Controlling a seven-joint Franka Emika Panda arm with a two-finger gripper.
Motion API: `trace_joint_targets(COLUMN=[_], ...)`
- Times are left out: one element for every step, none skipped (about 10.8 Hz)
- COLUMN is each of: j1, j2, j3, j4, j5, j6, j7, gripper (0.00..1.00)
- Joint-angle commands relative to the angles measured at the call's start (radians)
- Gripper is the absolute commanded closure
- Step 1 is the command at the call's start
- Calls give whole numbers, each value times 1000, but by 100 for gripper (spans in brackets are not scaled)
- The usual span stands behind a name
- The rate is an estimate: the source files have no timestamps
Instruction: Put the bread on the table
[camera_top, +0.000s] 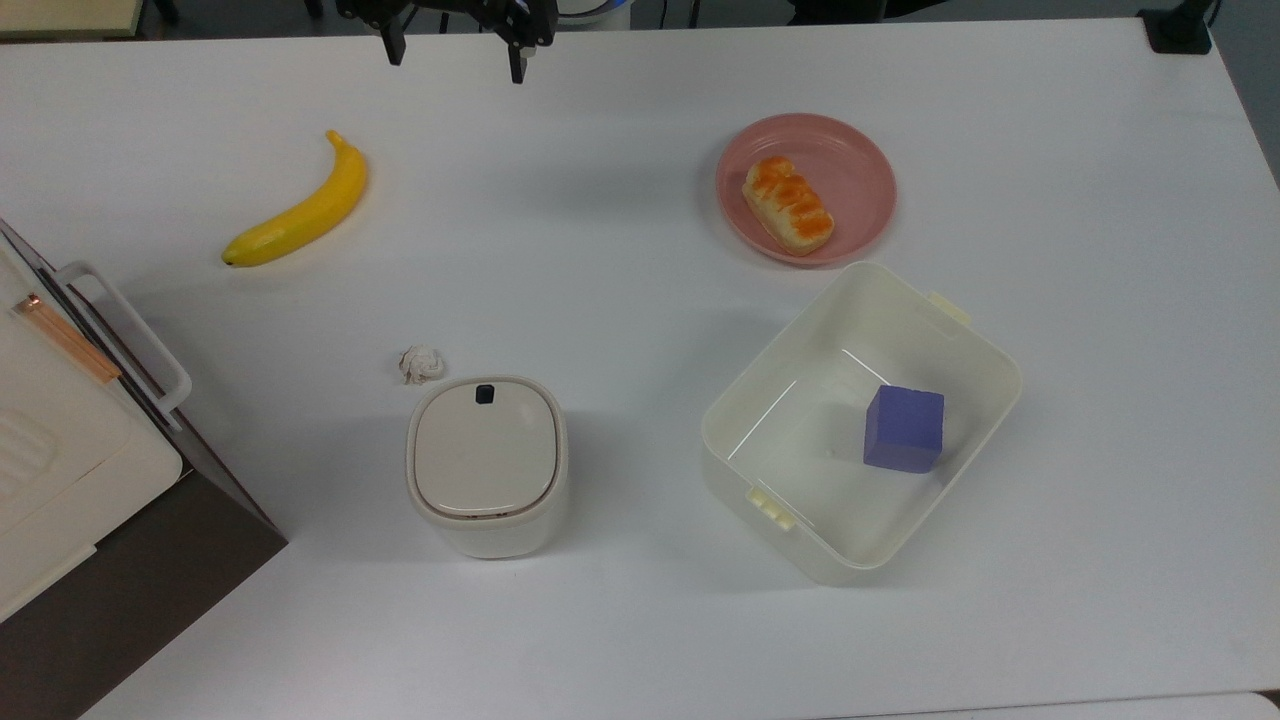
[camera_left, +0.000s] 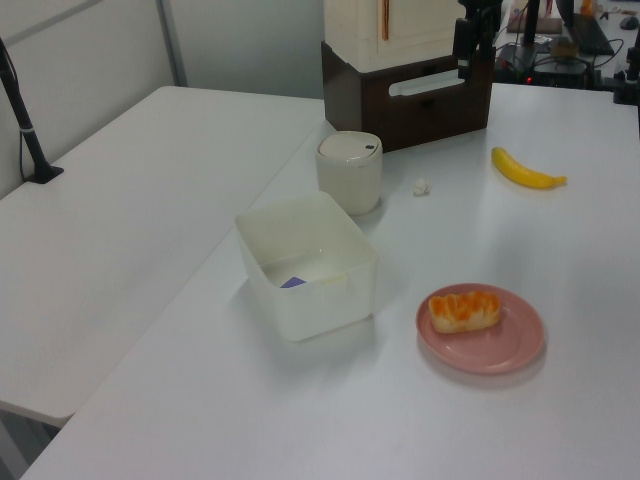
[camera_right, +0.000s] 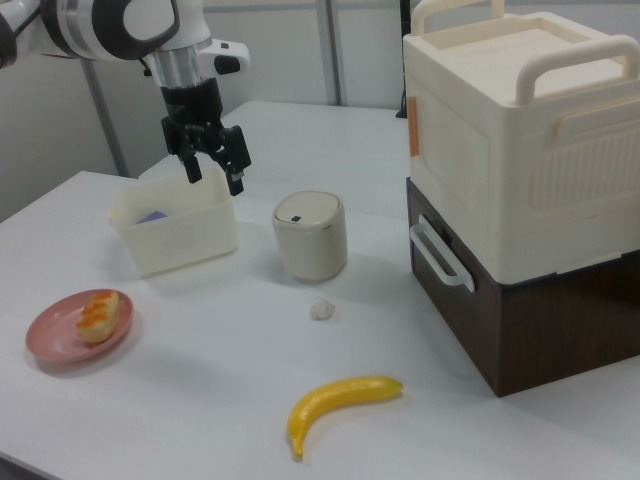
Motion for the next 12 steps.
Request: trace_joint_targets(j1=[3,4,3,3,3,3,3,3,3,3,4,6], j2=[-15,-17,-18,-17,-17,-18,-17,-17,-17,-17,-17,-17], j3=[-6,-6,-9,-9,-9,-9,-9,-9,-9,-9,-9,-9], j4=[-18,-16,-16,-15,-15,-15,-16,-15,-15,-15,-16,-18], j5=[33,25,25,25,25,25,27,27,27,27,27,27], j6=[7,5,5,5,5,4,2,-1,-3,-3,-3,-3], j7=[-20,-25,-32,-34,-42,-51,-60,-60,-60,-60,-62,-62], gripper=[0,0,0,0,0,0,0,0,0,0,0,0])
